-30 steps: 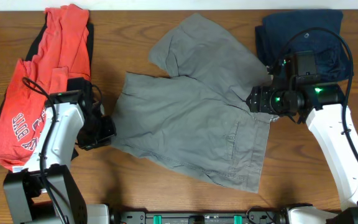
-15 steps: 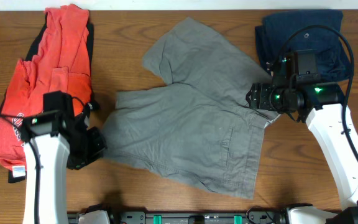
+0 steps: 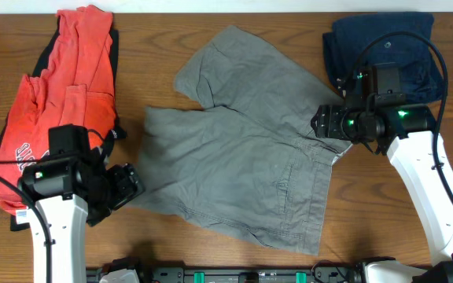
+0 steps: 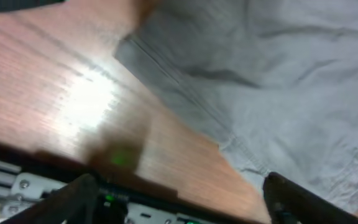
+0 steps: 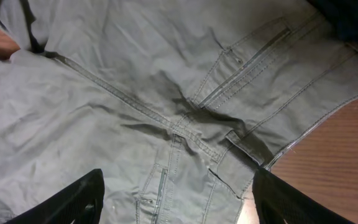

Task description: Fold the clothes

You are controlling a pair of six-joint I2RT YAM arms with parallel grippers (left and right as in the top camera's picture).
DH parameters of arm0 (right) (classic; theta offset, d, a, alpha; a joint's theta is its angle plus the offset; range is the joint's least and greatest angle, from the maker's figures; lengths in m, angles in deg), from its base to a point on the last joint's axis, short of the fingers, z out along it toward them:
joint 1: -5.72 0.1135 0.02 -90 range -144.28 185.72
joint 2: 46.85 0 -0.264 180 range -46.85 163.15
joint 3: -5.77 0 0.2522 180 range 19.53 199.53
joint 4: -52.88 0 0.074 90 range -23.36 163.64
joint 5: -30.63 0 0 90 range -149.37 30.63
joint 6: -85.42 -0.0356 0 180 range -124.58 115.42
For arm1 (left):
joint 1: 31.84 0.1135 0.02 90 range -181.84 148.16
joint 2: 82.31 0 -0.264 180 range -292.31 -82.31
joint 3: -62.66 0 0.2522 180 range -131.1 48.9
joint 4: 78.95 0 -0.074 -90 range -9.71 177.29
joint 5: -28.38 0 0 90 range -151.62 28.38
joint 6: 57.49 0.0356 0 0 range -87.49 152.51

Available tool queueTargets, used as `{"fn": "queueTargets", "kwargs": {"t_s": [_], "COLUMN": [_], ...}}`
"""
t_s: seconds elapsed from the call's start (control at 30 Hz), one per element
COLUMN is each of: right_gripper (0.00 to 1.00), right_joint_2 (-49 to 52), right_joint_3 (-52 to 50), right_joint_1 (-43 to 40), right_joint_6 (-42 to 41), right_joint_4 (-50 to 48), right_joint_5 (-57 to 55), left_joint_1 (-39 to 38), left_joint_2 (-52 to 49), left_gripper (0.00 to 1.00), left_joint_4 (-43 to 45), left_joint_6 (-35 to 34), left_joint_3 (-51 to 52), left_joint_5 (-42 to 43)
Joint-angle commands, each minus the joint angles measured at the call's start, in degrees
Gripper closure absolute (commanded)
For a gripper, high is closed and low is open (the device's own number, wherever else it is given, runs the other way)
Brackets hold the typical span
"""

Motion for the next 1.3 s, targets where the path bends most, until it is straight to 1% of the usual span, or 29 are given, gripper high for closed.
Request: {"fn": "queueTargets", "kwargs": {"t_s": [0.0, 0.07, 0.17, 0.23, 0.33, 0.43, 0.5, 0.6, 0.7, 0.8, 0.87, 1.2, 1.23, 1.27], "right_gripper": [0.25, 0.25, 0.23, 0.22, 0.20, 0.19, 0.19, 0.18, 0.18, 0.18, 0.18, 0.21, 0.21, 0.21], "right_joint_2": [0.3, 0.3, 0.3, 0.3, 0.3, 0.3, 0.3, 0.3, 0.3, 0.3, 0.3, 0.3, 0.3, 0.3], "right_joint_3": [0.8, 0.8, 1.2, 2.1, 4.5, 6.6, 7.0, 7.1, 7.1, 7.1, 7.1, 7.1, 7.1, 7.1], "right_joint_1": [0.5, 0.5, 0.5, 0.5, 0.5, 0.5, 0.5, 0.5, 0.5, 0.5, 0.5, 0.5, 0.5, 0.5], "right_joint_6": [0.8, 1.3, 3.8, 4.5, 5.2, 5.7, 5.7, 5.7, 5.7, 5.7, 5.7, 5.7, 5.7, 5.7], "right_joint_4": [0.4, 0.5, 0.6, 1.3, 3.5, 5.7, 6.4, 7.7, 8.5, 8.7, 8.7, 8.9, 8.9, 8.8], "right_joint_5": [0.2, 0.2, -0.5, -2.1, -4.3, -4.5, -4.5, -4.5, -4.5, -4.5, -4.5, -4.8, -5.1, -5.3], "left_joint_1": [-1.1, -1.3, -1.9, -3.1, -5.8, -9.5, -11.4, -13.4, -14.9, -16.4, -17.6, -19.0, -19.0, -19.0], "left_joint_2": [0.0, -0.3, -2.6, -7.2, -17.3, -30.1, -36.9, -45.1, -51.5, -55.1, -56.9, -61.6, -61.8, -62.0], "left_gripper": [0.08, 0.07, 0.07, 0.07, 0.07, 0.07, 0.07, 0.07, 0.07, 0.07, 0.07, 0.07, 0.07, 0.12], "left_joint_4": [3.4, 9.4, 20.8, 27.9, 34.5, 36.8, 38.1, 40.9, 44.4, 49.0, 50.6, 51.8, 51.8, 51.8], "left_joint_6": [2.8, 4.0, 7.2, 9.9, 13.5, 19.1, 21.4, 22.3, 24.5, 27.3, 29.0, 31.0, 31.0, 31.0], "left_joint_3": [0.0, 0.0, -0.5, -2.2, -7.6, -17.2, -23.2, -30.1, -33.7, -33.8, -33.8, -33.8, -33.8, -33.8], "left_joint_5": [0.4, 0.4, 1.6, 3.5, 4.0, 4.0, 3.2, 2.1, 2.2, 2.3, 2.3, 0.3, 0.3, 0.2]}}
